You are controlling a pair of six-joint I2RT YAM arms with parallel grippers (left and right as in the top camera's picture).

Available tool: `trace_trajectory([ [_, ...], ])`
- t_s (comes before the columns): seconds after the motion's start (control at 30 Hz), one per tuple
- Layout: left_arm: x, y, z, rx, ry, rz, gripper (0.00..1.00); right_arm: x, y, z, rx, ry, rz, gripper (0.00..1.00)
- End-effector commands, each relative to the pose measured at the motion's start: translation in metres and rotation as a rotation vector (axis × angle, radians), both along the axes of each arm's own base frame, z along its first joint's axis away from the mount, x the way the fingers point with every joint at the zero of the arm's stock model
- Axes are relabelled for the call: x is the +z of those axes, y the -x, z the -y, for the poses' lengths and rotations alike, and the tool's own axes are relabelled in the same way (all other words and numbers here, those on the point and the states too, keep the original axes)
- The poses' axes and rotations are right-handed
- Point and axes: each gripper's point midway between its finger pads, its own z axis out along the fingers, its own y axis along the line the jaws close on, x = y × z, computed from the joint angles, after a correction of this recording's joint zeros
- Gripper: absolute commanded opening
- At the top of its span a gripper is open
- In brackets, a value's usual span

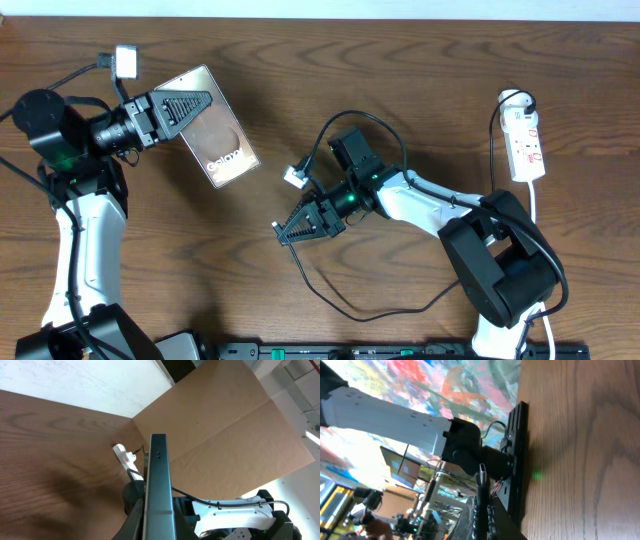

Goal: Plug charger to phone and switch on socket
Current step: 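Lift the plug with the right gripper toward the phone's bottom edge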

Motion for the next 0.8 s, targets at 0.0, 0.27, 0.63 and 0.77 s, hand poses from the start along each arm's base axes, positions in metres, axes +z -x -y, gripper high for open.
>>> trace_trajectory([
  [0.0,0.006,0.003,0.001,-0.011,-0.012,0.028,0.08,0.010,-0.001,0.002,0.025,-0.047,-0.011,0.01],
  [0.27,-0.007,0.005,0.001,-0.011,0.001,-0.006,0.07,0.026,-0.013,-0.007,0.026,-0.115,0.085,0.01],
  [0.63,-0.017,0.006,0.002,-0.010,0.007,-0.024,0.07,0.048,-0.022,-0.013,0.032,-0.248,0.278,0.01],
  [0.77,-0.017,0.006,0.002,-0.010,0.007,-0.024,0.08,0.048,-0.022,-0.013,0.033,-0.269,0.308,0.01],
])
